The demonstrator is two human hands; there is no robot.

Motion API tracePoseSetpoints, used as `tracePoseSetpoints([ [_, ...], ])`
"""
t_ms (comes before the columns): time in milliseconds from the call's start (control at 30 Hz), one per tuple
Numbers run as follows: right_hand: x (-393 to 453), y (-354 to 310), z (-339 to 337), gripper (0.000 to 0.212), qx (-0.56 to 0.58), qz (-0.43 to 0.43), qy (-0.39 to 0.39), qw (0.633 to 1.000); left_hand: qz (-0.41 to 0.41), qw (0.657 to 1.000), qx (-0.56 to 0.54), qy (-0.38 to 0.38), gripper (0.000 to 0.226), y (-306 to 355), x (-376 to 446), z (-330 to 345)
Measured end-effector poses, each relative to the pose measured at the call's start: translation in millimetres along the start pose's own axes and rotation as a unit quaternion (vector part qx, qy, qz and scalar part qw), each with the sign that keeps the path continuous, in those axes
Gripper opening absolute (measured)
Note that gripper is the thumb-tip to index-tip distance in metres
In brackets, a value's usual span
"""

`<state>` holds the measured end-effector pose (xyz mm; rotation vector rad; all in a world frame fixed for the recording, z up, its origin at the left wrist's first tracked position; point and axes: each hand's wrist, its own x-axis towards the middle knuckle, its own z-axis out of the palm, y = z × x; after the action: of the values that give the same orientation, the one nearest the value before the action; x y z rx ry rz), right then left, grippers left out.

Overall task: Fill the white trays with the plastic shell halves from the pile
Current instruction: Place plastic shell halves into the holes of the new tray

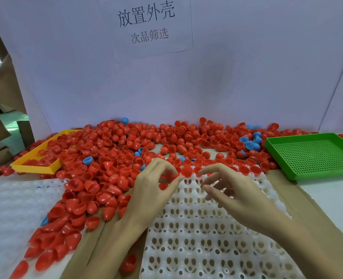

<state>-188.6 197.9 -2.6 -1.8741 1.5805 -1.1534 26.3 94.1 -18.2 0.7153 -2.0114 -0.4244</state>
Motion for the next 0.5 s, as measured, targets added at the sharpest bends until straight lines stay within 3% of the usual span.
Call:
tracePoseSetpoints([
  [100, 0.2, 1.6, -1.3, 0.025, -0.008, 0.006, 0.005, 1.0, -0.003, 0.996, 0.087, 0.022, 0.018, -8.8, 0.3, -3.7],
  [500, -0.2, 4.5, -1.6, 0.025, -0.013, 0.007, -0.002, 1.0, 0.037, 0.988, 0.126, -0.085, 0.01, -15.7, -5.3, 5.5],
])
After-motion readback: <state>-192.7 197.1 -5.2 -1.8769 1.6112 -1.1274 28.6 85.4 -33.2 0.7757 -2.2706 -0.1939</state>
